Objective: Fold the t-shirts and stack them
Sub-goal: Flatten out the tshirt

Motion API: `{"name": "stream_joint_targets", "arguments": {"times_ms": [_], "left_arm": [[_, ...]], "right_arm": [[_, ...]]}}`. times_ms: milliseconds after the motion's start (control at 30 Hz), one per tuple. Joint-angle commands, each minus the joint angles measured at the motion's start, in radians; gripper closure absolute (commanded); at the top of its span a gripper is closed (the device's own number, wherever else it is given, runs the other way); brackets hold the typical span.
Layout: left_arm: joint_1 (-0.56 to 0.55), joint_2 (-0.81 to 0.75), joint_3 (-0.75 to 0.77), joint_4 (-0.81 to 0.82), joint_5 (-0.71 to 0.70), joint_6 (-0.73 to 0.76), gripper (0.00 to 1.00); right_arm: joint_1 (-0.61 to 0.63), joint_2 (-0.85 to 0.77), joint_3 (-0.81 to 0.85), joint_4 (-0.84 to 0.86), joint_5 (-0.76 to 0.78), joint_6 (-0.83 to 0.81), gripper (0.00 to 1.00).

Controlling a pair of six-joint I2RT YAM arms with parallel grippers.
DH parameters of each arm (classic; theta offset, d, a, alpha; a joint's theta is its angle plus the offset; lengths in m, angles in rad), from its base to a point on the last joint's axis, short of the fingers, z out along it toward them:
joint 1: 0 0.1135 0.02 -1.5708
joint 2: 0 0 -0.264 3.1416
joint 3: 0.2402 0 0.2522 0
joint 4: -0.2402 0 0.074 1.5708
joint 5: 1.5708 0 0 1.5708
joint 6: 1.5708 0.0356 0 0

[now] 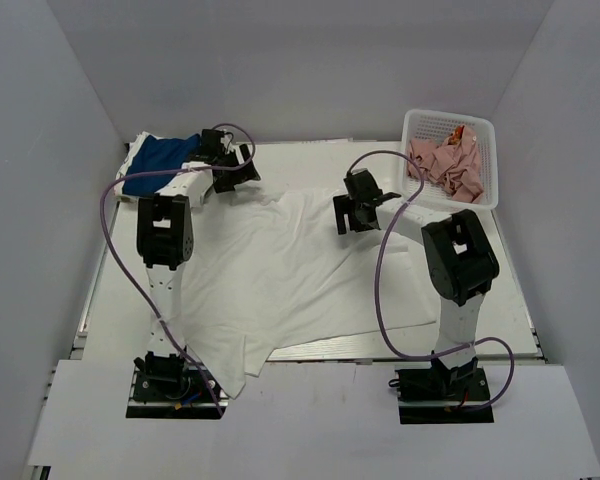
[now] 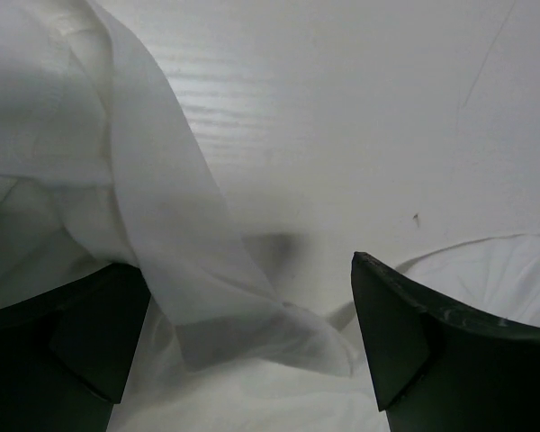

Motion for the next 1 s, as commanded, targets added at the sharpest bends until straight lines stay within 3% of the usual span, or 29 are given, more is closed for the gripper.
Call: {"name": "stream_joint_targets", "arguments": {"times_ms": [0,167,300,433,700,800,867,967], "left_arm": [[-0.004,0.048,0.101,0.035,0.035,-0.041,0.00],[-0.004,0.241,0.416,0.038,0.137,-0.124,0.00],[-0.004,0.269,0.422,0.251,0.244,-0.242,0.00],[-0.004,0.248,0.439,0.256,0.195,-0.251,0.00],[-0.026,-0.028,0.230,0.160,0.119,-0.060,0.00],[-0.048,-0.120,0.143,0.040,0.006,0.009,0.00],[-0.048,-0.166,0.054,-0.021,-0.098,0.031,0.00],[-0.048,-0.264,-0.121,0.009,-0.120,0.062,0.00]], "right_arm": [[-0.027,0.023,0.041,0.007,0.010,0.008,0.10],[-0.063,0.054,0.093,0.004,-0.005,0.000,0.10],[-0.082,0.074,0.131,-0.005,-0.016,-0.004,0.10],[-0.091,0.059,0.159,-0.016,-0.030,-0.010,0.10],[-0.079,-0.041,0.096,0.024,-0.131,-0.050,0.10],[-0.073,-0.070,0.055,0.032,-0.146,-0.046,0.10],[-0.067,-0.084,0.017,0.038,-0.146,-0.038,0.10],[-0.067,-0.124,-0.030,0.030,-0.140,-0.032,0.10]]}}
